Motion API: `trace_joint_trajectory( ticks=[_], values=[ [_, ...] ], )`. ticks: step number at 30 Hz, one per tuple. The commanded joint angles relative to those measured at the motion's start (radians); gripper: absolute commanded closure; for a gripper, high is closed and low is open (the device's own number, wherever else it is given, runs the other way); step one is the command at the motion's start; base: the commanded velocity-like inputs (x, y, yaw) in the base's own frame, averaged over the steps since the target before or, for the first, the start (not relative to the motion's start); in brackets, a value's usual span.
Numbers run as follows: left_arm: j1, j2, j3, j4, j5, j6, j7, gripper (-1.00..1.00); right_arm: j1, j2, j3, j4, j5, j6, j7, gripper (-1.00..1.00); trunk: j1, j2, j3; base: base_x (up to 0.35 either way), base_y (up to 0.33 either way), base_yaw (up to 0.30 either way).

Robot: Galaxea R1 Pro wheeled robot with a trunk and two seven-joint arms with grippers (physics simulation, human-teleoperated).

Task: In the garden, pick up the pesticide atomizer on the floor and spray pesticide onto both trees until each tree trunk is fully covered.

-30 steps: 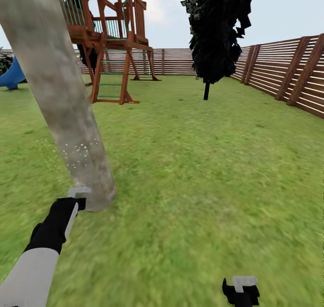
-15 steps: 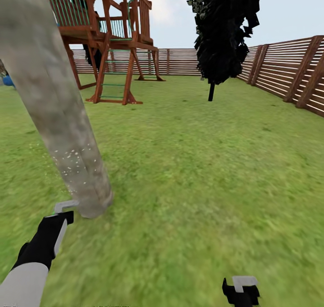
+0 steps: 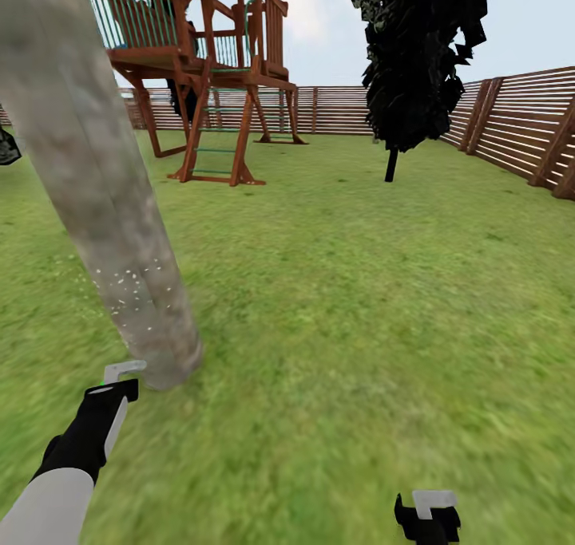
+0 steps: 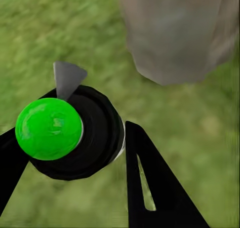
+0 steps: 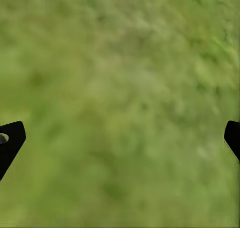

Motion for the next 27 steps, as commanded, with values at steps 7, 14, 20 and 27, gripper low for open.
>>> trace_joint_trajectory(
  ticks=[7,14,20,27],
  values=[
    [0.0,-0.001,0.002,-0.006,-0.011,0.005,-0.001,1.0,-0.001,0.0,-0.008,0.002,0.011,-0.003,-0.003,-1.0,0.0,0.0,-0.001,0.153,-0.201,0.071],
    [0.0,0.003,-0.002,-0.01,-0.015,0.006,0.013,1.0,-0.001,0.002,-0.008,0.002,0.011,-0.003,-0.003,-1.0,0.0,0.0,-0.001,0.001,-0.276,0.268],
    [0.0,-0.005,-0.011,-0.001,-0.011,0.005,0.043,1.0,0.0,0.002,-0.008,0.002,0.011,-0.003,-0.003,-1.0,0.0,0.0,-0.001,0.002,-0.276,0.188],
    [0.0,-0.018,-0.037,-0.001,-0.012,0.005,0.046,1.0,0.001,-0.001,-0.008,0.002,0.012,-0.003,-0.003,-1.0,0.0,0.0,-0.001,0.089,-0.276,0.004]
  ],
)
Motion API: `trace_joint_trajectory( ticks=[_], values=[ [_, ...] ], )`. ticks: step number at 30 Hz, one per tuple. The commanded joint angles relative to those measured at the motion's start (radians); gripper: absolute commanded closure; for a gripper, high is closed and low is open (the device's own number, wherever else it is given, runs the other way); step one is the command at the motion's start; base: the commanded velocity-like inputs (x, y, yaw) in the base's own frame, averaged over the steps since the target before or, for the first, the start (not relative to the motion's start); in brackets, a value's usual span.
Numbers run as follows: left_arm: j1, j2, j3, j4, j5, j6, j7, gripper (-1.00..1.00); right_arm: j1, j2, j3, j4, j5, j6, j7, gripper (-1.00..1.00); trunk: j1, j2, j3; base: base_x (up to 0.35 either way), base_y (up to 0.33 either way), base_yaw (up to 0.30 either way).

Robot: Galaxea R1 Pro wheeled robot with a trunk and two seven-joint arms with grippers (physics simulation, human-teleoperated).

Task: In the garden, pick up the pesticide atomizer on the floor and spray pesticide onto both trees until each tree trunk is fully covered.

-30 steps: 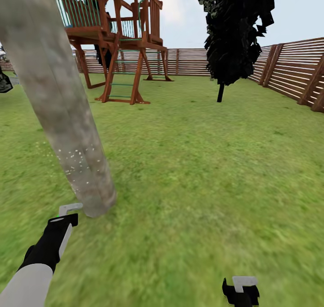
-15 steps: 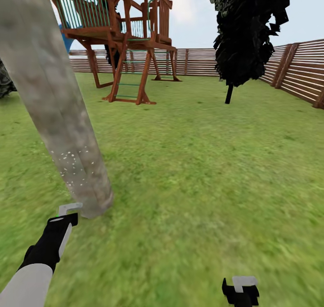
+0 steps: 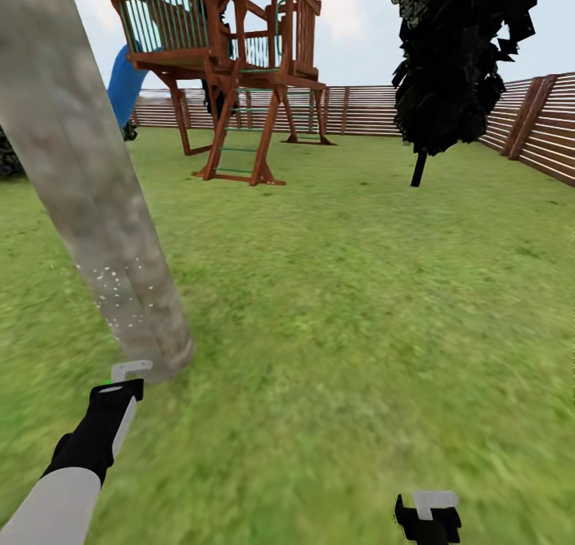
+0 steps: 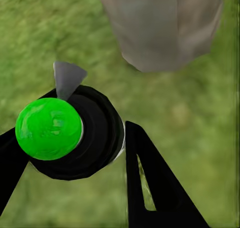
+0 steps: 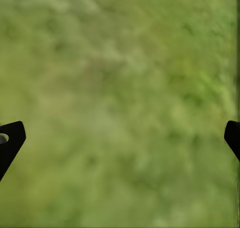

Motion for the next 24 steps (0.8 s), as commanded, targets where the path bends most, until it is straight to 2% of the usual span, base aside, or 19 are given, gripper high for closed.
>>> trace_joint_trajectory(
  ticks=[1,10,17,24],
  values=[
    [0.0,0.0,0.001,-0.002,-0.012,0.007,-0.002,1.0,-0.001,0.0,-0.008,0.001,0.011,-0.003,-0.003,-1.0,0.0,0.0,-0.001,0.101,-0.276,0.0],
    [-0.001,0.001,0.006,-0.005,-0.013,0.007,0.001,1.0,-0.001,0.003,-0.008,0.001,0.009,-0.003,-0.003,-1.0,0.0,0.0,-0.001,0.176,-0.241,0.01],
    [-0.001,0.002,0.007,-0.006,-0.013,0.007,0.001,1.0,-0.001,0.004,-0.008,0.001,0.009,-0.003,-0.003,-1.0,0.0,0.0,-0.001,0.133,-0.249,0.251],
    [-0.001,0.006,0.008,-0.006,-0.013,0.007,0.002,1.0,-0.001,0.005,-0.008,0.001,0.009,-0.003,-0.003,-1.0,0.0,0.0,-0.001,0.014,-0.268,0.239]
  ],
)
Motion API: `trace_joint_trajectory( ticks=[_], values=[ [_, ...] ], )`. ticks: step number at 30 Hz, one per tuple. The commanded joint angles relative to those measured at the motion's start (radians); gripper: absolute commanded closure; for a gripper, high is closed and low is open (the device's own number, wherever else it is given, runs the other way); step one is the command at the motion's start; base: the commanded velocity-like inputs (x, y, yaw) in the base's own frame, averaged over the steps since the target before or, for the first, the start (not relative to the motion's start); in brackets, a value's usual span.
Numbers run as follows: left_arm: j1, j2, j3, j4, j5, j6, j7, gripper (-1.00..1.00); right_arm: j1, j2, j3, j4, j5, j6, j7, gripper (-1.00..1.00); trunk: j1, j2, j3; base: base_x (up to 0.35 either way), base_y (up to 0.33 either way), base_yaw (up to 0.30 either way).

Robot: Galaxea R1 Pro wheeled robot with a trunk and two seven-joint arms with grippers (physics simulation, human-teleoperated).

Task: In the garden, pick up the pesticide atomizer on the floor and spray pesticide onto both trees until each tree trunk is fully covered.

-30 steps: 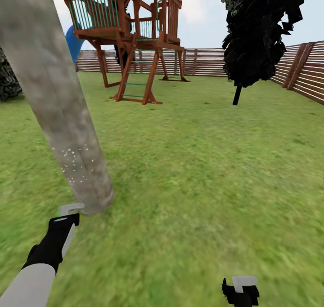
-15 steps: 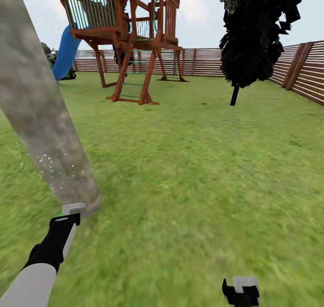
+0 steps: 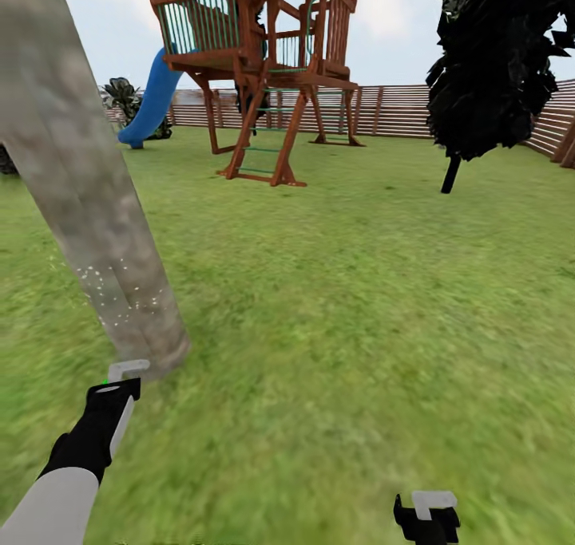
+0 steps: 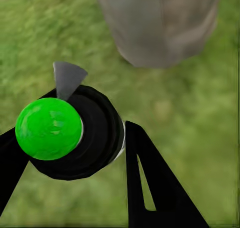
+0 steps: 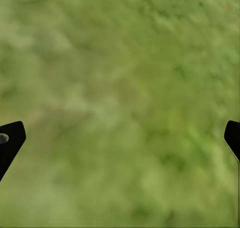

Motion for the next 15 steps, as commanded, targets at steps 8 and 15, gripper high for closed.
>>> trace_joint_trajectory(
  ticks=[8,15],
  values=[
    [-0.001,-0.003,0.001,0.0,-0.011,0.008,-0.001,1.0,-0.001,0.0,-0.008,0.001,0.011,-0.003,-0.003,-1.0,0.0,0.0,-0.001,0.091,-0.262,0.029],
    [-0.001,-0.005,-0.002,0.001,-0.011,0.008,-0.001,1.0,-0.001,0.0,-0.008,0.001,0.011,-0.003,-0.003,-1.0,0.0,0.0,-0.001,0.238,-0.178,0.255]
  ],
)
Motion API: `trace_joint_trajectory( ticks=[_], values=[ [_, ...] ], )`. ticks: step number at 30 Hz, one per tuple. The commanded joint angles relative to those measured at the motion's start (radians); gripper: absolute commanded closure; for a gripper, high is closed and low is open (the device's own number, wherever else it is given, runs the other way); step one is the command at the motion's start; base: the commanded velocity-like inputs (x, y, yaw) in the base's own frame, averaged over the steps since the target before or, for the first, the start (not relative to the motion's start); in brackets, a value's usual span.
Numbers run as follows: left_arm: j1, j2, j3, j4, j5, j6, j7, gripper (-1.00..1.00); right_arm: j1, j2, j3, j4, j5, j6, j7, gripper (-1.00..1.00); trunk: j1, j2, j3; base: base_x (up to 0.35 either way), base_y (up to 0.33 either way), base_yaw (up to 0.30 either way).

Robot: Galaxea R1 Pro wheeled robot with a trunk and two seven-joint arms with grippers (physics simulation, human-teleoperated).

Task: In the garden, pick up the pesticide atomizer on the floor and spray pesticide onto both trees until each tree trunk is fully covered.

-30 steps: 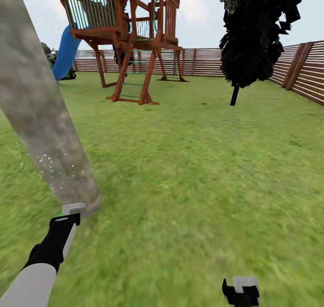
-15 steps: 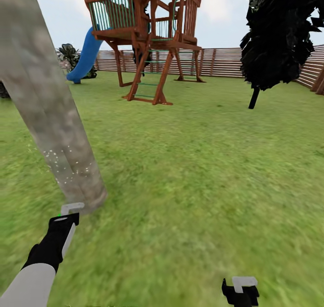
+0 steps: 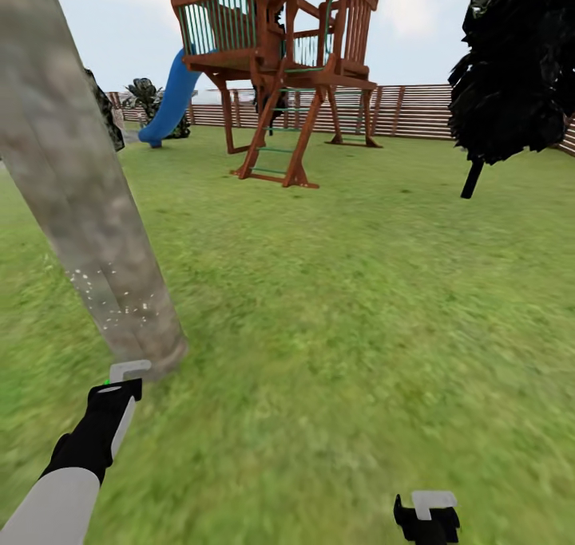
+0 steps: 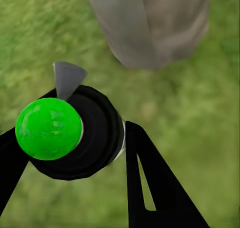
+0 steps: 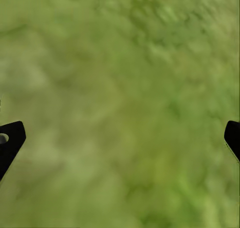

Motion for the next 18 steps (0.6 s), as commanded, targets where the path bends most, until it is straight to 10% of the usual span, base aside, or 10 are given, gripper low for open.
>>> trace_joint_trajectory(
  ticks=[1,18],
  values=[
    [0.0,-0.001,0.0,-0.001,-0.012,0.007,-0.002,1.0,0.0,0.0,-0.008,0.001,0.011,-0.003,-0.003,-1.0,0.0,0.0,-0.001,0.245,-0.17,0.275],
    [-0.001,-0.002,0.0,-0.001,-0.012,0.006,-0.002,1.0,0.0,0.0,-0.008,0.001,0.011,-0.003,-0.003,-1.0,0.0,0.0,-0.001,0.239,-0.178,0.202]
  ],
)
